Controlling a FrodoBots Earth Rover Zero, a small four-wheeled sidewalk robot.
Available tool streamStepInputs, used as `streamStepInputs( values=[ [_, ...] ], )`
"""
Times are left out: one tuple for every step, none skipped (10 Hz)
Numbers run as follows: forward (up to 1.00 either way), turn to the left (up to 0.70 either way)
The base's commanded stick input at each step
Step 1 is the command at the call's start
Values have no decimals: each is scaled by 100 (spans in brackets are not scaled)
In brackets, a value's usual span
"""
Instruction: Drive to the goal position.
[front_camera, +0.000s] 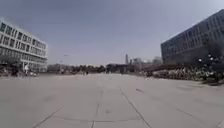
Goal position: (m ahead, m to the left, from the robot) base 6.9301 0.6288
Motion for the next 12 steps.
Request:
streamStepInputs(
  values=[
    [100,0],
    [100,0],
    [100,0],
    [100,0],
    [100,0],
    [100,0],
    [100,0],
    [100,0],
    [100,0],
    [100,0],
    [100,0],
    [100,0]
  ],
)
